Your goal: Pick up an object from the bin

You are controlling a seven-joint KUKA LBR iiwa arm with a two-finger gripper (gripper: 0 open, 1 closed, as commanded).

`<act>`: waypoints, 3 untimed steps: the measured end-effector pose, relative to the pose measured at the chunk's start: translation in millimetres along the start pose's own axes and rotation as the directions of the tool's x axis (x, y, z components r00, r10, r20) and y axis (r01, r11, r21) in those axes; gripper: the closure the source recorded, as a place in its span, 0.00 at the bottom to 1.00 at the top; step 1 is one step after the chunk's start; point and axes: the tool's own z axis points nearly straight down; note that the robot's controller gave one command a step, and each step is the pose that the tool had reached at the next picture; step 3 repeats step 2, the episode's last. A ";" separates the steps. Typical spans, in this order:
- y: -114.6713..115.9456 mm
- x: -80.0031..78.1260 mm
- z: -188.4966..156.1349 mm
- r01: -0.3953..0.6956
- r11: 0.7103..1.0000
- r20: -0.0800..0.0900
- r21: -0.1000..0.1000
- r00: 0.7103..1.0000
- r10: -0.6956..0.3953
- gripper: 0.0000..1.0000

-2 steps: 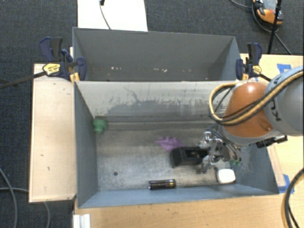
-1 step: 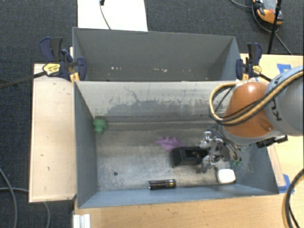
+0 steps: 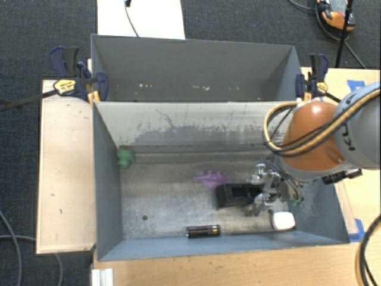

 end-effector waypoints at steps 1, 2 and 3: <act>0.2 1.0 -10.9 0.001 1.000 -0.003 -0.001 1.000 -0.001 1.00; 0.1 0.6 -24.9 0.001 1.000 -0.002 0.000 1.000 -0.001 1.00; 0.1 0.6 -24.9 0.001 1.000 -0.002 0.000 1.000 -0.001 1.00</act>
Offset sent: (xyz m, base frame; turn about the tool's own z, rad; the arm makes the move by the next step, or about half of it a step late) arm 0.0000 -0.0001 0.0020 0.0000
